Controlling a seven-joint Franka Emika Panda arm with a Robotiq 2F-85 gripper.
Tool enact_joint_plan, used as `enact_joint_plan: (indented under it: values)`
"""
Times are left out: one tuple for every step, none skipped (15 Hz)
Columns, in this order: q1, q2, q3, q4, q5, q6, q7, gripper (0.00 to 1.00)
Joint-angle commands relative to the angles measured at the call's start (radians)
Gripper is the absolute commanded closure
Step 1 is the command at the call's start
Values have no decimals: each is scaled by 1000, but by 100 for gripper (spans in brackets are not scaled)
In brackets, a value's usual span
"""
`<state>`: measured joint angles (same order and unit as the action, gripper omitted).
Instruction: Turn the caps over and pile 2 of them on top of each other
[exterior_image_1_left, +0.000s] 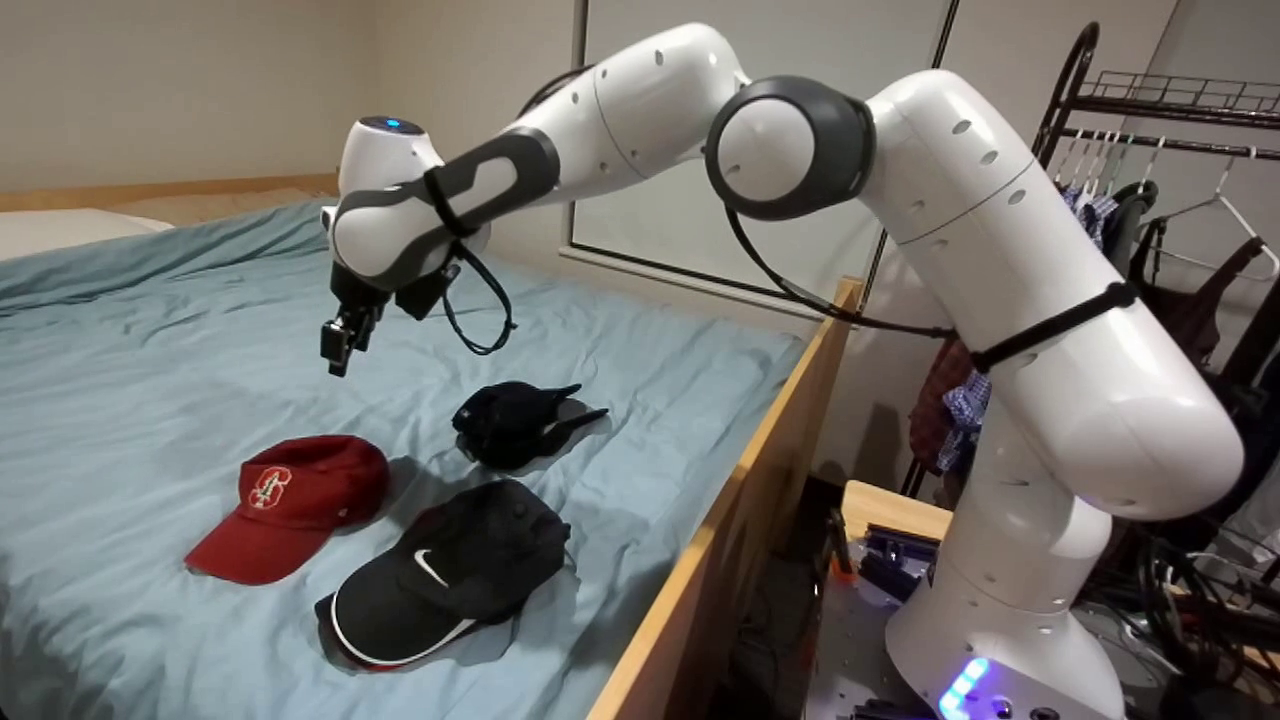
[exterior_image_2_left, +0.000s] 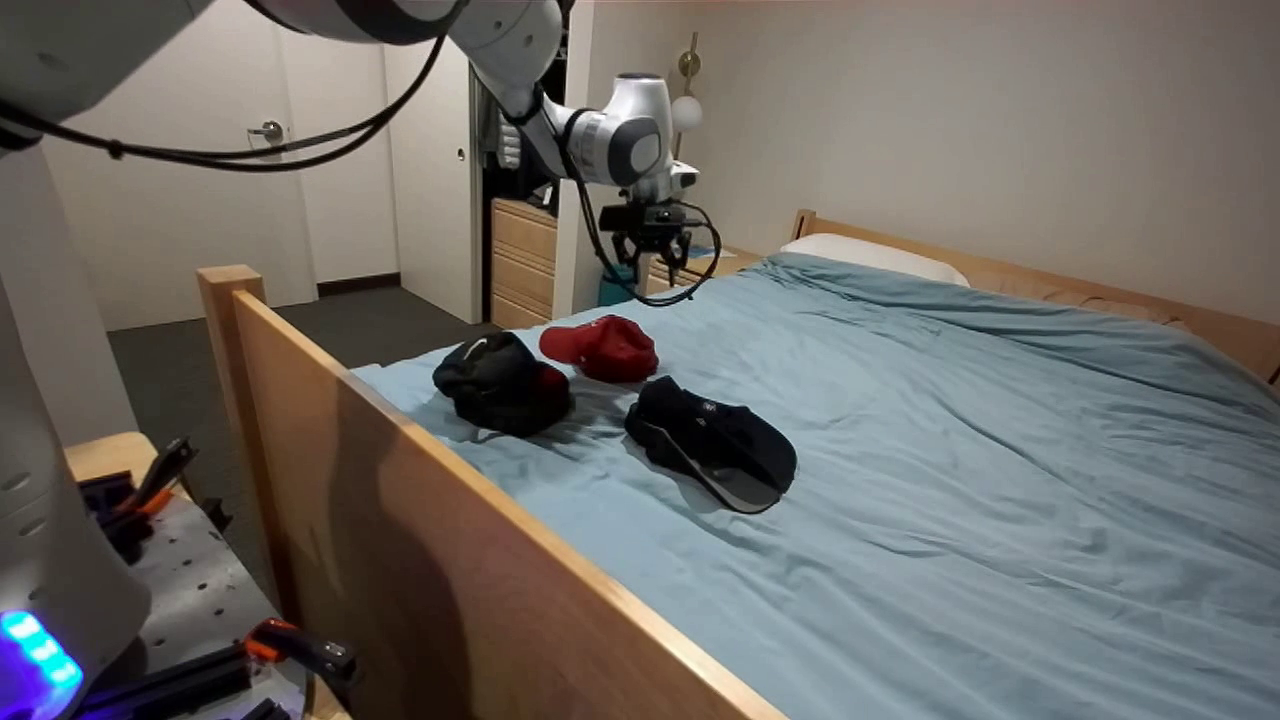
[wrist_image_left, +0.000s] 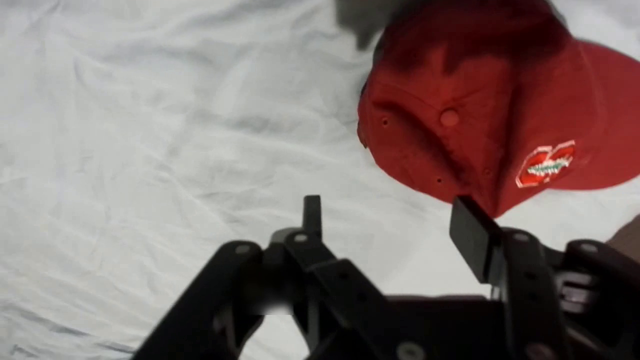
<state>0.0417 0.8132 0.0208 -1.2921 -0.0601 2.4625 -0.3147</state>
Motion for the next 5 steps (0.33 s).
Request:
enact_joint_plan:
  values:
    - [-15,-117,36,-90,61,29,133,1]
    - [-9,-41,25,-13,17,6,80,1]
    - [-7,-56,28,-14,18,2,88,14]
    - [-7,-57,28,-14,18,1,88,7]
    - [-7,-53,28,-14,18,2,88,1]
